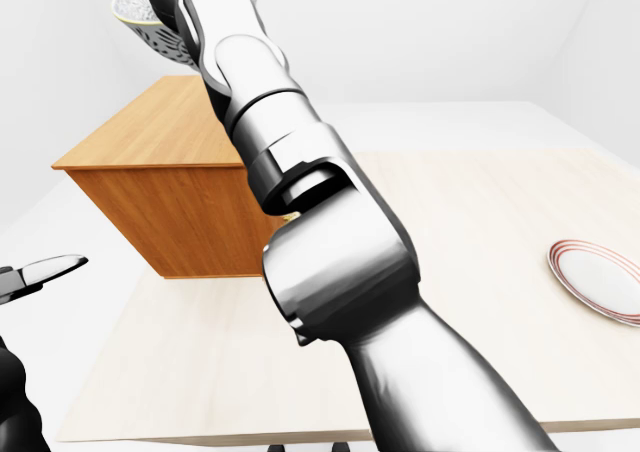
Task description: Put the bowl on top of the cabinet.
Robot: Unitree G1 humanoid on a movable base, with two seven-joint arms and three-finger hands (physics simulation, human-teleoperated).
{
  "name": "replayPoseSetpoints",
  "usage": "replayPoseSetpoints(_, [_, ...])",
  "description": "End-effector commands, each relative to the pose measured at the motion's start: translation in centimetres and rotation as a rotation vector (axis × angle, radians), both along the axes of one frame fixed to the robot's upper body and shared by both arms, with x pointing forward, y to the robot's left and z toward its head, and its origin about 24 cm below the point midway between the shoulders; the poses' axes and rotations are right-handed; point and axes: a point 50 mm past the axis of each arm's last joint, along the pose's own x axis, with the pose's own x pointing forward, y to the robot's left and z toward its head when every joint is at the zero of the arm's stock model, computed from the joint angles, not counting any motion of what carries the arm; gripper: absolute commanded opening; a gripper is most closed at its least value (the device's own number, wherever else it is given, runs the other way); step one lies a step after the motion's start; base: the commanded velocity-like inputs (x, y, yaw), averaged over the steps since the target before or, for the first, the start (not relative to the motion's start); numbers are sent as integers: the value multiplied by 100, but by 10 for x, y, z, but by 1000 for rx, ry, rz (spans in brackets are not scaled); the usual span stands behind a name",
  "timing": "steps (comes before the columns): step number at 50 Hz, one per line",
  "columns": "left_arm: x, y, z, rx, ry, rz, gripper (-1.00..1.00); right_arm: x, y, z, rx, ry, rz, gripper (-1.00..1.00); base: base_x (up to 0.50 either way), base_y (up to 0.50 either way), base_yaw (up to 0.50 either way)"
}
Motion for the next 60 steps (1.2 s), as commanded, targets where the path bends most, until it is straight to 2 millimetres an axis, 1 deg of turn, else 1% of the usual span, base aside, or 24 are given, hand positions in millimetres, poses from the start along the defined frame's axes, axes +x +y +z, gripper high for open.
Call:
replayPoseSetpoints(1, [-1, -3, 1, 6, -5, -40, 100, -15, 31, -4, -29, -42, 74, -100, 0, 0, 0])
replayPoseSetpoints(5, [-1, -3, 1, 5, -5, -40, 100, -15, 32, -7, -26, -37, 80, -100, 0, 0, 0])
replayPoseSetpoints(7, [0, -4, 0, 6, 0, -43, 100, -13, 33, -13, -25, -24, 82, -100, 0, 0, 0])
replayPoseSetpoints(9, [0, -4, 0, 6, -1, -44, 100, -12, 33, -16, -27, -24, 80, -100, 0, 0, 0])
replayPoseSetpoints(10, [-1, -4, 1, 7, -4, -44, 100, -9, 32, -22, -23, -6, 80, -100, 0, 0, 0])
replayPoseSetpoints(14, [-1, -3, 1, 5, -5, -42, 100, -5, 29, -30, -25, 12, 70, -100, 0, 0, 0])
replayPoseSetpoints(23, [-1, -4, 0, 7, -3, -44, 100, 0, 24, -40, -18, 39, 57, -100, 0, 0, 0])
replayPoseSetpoints(39, [-1, -5, 0, 7, -2, -46, 100, 0, 22, -36, -29, 31, 50, -100, 0, 0, 0])
replayPoseSetpoints(42, [-1, -5, 0, 8, -2, -46, 100, 0, 23, -39, -32, 32, 50, -100, 0, 0, 0])
replayPoseSetpoints(60, [-2, -4, 1, 8, -8, -46, 100, 0, 22, -37, -15, 40, 55, -100, 0, 0, 0])
